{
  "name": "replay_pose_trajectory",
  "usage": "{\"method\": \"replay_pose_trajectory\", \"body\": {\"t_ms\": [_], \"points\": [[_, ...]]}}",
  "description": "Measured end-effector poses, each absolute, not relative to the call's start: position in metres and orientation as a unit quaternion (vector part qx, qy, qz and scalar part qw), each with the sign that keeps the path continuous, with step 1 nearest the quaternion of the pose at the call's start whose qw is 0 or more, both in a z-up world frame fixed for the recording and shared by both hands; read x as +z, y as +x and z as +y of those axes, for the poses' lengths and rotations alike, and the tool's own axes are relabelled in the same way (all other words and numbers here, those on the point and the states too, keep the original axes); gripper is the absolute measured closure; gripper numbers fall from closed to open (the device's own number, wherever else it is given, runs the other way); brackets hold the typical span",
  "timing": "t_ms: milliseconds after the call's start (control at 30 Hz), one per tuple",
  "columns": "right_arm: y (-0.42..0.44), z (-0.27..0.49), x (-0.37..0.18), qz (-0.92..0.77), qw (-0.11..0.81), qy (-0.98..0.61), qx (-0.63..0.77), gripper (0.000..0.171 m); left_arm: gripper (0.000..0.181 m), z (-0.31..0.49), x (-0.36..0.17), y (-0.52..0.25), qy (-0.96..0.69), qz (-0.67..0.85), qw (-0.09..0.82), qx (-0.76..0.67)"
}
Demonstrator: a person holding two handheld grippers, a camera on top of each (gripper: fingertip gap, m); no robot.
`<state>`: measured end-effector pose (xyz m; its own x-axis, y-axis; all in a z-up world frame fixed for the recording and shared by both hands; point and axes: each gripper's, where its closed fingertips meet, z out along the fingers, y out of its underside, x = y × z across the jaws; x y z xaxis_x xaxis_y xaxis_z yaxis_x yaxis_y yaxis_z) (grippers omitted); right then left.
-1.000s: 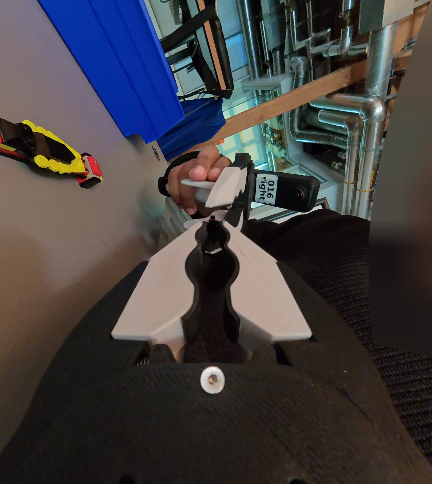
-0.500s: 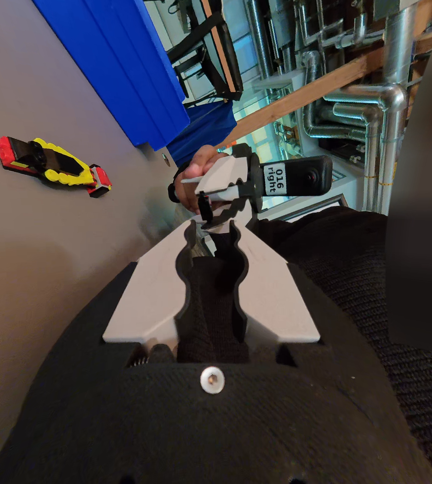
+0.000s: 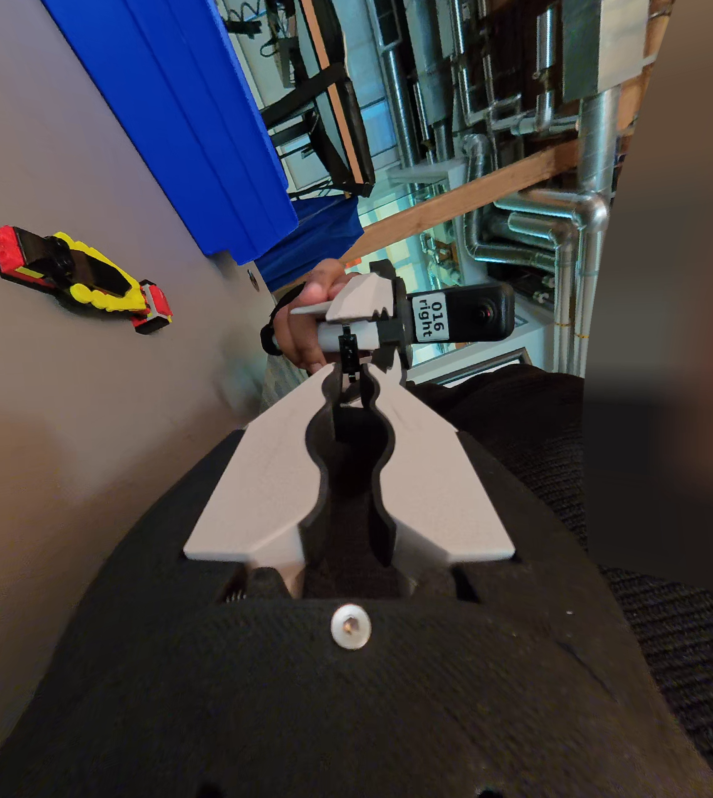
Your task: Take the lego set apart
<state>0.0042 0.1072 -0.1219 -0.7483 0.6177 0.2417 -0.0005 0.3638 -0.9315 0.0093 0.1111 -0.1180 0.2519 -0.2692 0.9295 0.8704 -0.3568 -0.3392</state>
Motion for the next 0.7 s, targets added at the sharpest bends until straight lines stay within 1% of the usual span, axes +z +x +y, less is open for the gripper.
{"method": "replay_pose_trajectory", "body": {"t_ms": [67, 133, 200, 233, 333, 433, 567, 700], "points": [[0.003, 0.111, -0.121, -0.774, 0.313, -0.189, 0.518, 0.131, 0.176, 0.111, -0.118, 0.01, -0.603, -0.249, 0.506, -0.564], [0.005, 0.112, -0.121, -0.779, 0.331, -0.164, 0.507, 0.131, 0.176, 0.111, -0.121, 0.012, -0.606, -0.25, 0.496, -0.569], [0.01, 0.109, -0.127, -0.792, 0.336, -0.133, 0.492, 0.132, 0.176, 0.11, -0.134, 0.021, -0.633, -0.248, 0.46, -0.571], [0.011, 0.108, -0.131, -0.8, 0.34, -0.12, 0.48, 0.13, 0.176, 0.11, -0.139, 0.026, -0.644, -0.246, 0.446, -0.571], [0.017, 0.104, -0.148, -0.831, 0.355, -0.068, 0.424, 0.134, 0.176, 0.11, -0.14, 0.032, -0.652, -0.237, 0.433, -0.576], [0.015, 0.104, -0.158, -0.844, 0.399, -0.023, 0.359, 0.137, 0.176, 0.109, -0.142, 0.034, -0.653, -0.236, 0.425, -0.58], [0.009, 0.107, -0.155, -0.827, 0.471, 0.014, 0.308, 0.14, 0.176, 0.108, -0.141, 0.033, -0.651, -0.238, 0.427, -0.581], [0.006, 0.108, -0.149, -0.81, 0.505, 0.03, 0.297, 0.143, 0.176, 0.108, -0.139, 0.032, -0.646, -0.24, 0.428, -0.585]]}}
